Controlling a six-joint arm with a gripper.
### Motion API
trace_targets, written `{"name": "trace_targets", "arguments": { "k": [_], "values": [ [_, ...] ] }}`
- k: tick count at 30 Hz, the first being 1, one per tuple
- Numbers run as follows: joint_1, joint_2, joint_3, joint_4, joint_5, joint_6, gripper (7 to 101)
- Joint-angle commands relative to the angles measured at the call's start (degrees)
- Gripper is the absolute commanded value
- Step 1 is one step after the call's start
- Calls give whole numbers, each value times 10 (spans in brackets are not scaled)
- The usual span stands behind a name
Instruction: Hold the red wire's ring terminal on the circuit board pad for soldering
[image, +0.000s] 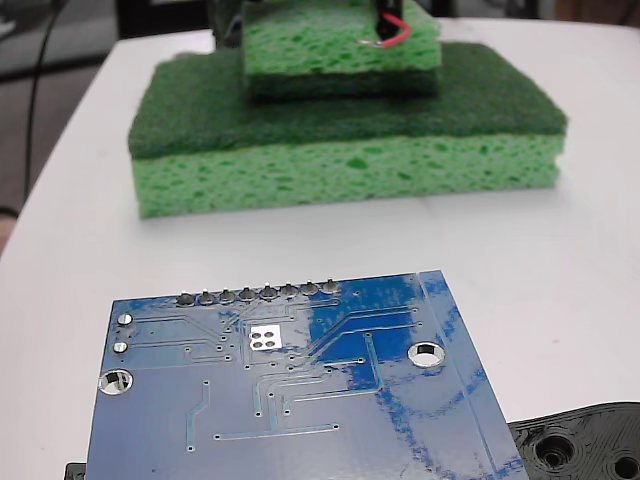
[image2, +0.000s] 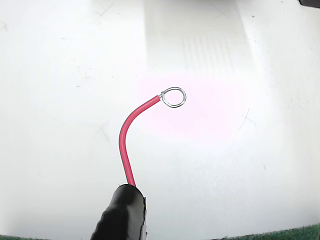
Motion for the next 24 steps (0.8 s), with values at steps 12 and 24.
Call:
{"name": "trace_targets", "arguments": {
  "k": [12,24],
  "values": [
    [2,1,-3,-1,-7,1,1003],
    [16,1,-3,-1,-18,1,1003]
  ]
}}
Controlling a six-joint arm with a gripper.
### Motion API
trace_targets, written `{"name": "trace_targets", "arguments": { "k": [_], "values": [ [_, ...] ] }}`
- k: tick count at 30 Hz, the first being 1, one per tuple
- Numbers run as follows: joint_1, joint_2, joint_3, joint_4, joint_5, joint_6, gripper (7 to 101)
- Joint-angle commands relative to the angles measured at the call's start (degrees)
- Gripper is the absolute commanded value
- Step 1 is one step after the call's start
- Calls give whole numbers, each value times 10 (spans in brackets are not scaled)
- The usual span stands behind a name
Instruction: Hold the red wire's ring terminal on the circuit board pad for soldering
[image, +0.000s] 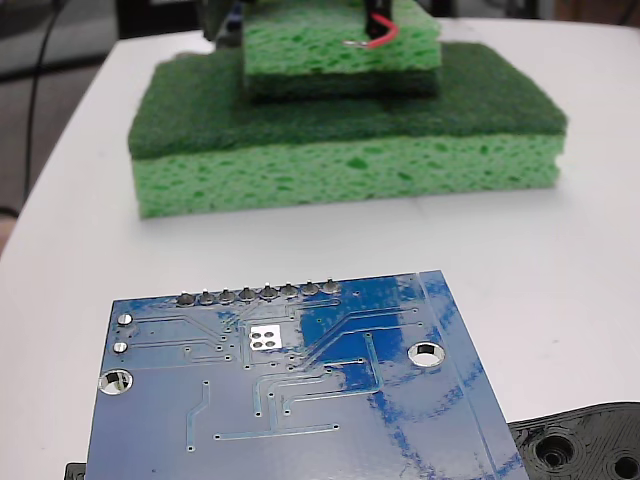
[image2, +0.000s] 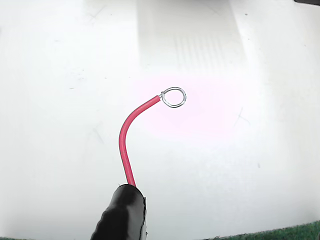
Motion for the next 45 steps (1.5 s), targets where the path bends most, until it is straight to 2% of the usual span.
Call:
{"name": "trace_targets", "arguments": {
  "k": [1,6,13,21,28,34,45],
  "values": [
    [2,1,-3,-1,-10,0,1003],
    [25,1,-15,1,-39,-5,1003],
    [35,-4,-86,10,-42,-3,1003],
    [104,-57,-134,-6,-75,-29,1003],
    [167,-156,-133,-108,-132,-44,1003],
    [162,-291,-178,-170,-139,-65,1003],
    [159,-477,-322,-167,-177,-75,1003]
  ]
}}
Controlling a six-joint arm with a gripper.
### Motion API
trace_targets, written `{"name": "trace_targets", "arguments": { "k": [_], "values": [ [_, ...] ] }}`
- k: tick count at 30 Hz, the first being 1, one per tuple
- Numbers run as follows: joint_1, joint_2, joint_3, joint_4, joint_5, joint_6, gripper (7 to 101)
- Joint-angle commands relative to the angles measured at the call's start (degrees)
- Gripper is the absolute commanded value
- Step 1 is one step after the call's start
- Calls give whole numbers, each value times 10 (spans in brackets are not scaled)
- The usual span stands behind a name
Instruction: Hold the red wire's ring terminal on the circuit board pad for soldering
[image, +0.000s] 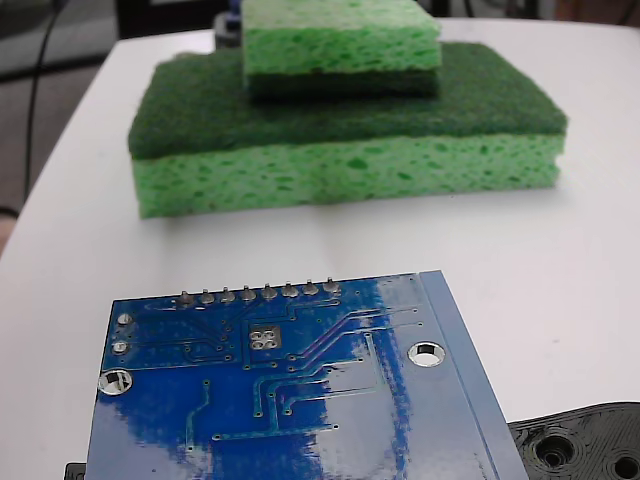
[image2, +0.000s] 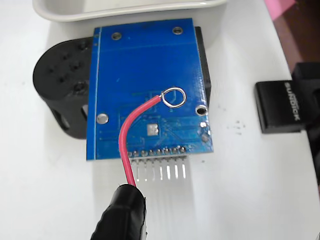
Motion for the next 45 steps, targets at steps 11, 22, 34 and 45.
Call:
{"name": "trace_targets", "arguments": {
  "k": [11,22,34,45],
  "values": [
    [7,-112,-83,6,-50,5,1003],
    [47,-172,-113,31,-100,-25,1003],
    [52,-230,-171,76,-134,-43,1003],
    [54,-258,-214,112,-142,-47,1003]
  ]
}}
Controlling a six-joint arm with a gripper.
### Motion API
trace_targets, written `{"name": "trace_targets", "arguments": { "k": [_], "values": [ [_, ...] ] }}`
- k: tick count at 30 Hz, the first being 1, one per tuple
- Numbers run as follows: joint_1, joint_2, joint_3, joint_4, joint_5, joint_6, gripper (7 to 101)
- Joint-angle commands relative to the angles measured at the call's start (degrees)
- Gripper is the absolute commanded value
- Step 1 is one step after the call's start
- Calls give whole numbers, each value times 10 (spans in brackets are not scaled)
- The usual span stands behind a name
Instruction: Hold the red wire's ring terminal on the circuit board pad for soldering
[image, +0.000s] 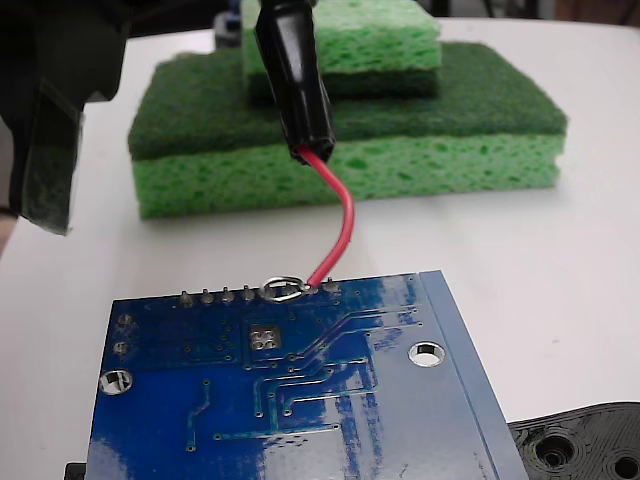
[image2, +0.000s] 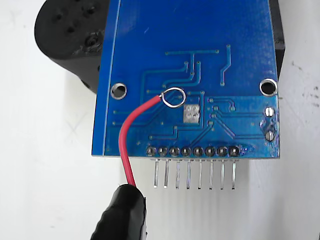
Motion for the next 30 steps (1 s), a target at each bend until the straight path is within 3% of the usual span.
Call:
{"name": "trace_targets", "arguments": {
  "k": [1,11,30],
  "values": [
    [1,-4,-12,1,-16,0,1003],
    [11,-19,-40,33,-20,-4,1003],
    [13,-30,-30,25,-31,-3,1003]
  ]
}}
